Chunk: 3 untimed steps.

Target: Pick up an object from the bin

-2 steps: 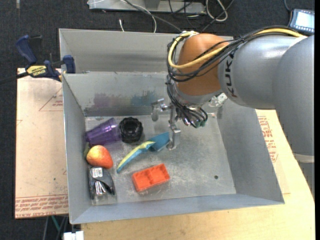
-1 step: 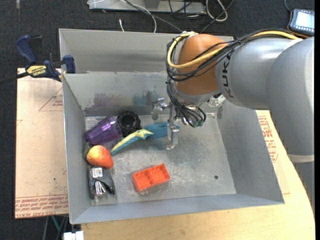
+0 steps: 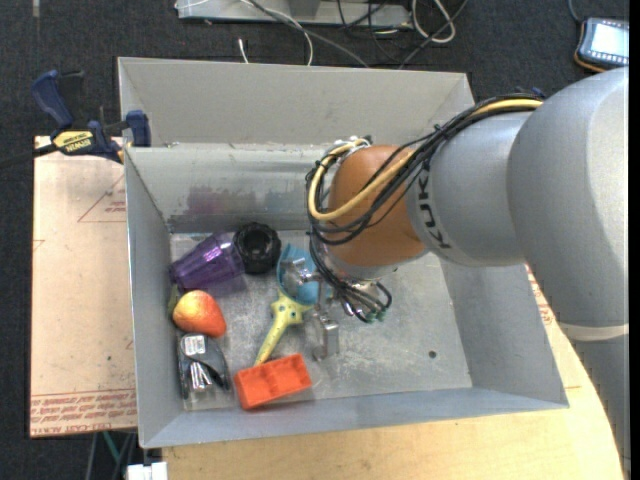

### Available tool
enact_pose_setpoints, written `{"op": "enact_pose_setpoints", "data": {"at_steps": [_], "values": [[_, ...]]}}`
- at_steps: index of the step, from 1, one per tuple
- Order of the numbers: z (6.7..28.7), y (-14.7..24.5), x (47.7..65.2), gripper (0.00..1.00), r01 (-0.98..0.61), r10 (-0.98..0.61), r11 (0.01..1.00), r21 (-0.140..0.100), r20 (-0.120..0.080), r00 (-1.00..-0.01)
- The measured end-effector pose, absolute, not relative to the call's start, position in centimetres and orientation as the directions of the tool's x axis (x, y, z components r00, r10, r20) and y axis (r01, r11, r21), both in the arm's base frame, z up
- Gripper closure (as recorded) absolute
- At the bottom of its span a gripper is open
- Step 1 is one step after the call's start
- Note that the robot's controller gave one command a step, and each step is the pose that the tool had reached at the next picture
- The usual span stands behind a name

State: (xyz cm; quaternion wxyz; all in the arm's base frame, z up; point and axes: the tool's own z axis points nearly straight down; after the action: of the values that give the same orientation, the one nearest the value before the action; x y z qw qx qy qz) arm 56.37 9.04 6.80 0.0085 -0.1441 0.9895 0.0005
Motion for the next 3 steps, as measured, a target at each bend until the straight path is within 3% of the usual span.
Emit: {"op": "enact_pose_setpoints", "data": {"at_steps": [1, 2, 3], "values": [[8.0, 4.3, 64.1, 0.00, -0.204, -0.204, 0.979, -0.004, -0.032, -0.978], [7.7, 5.5, 62.2, 0.00, -0.213, -0.213, 0.977, -0.003, -0.026, -0.977], [17.0, 8.4, 63.0, 0.00, -0.587, -0.587, 0.809, -0.014, -0.024, -0.809]]}}
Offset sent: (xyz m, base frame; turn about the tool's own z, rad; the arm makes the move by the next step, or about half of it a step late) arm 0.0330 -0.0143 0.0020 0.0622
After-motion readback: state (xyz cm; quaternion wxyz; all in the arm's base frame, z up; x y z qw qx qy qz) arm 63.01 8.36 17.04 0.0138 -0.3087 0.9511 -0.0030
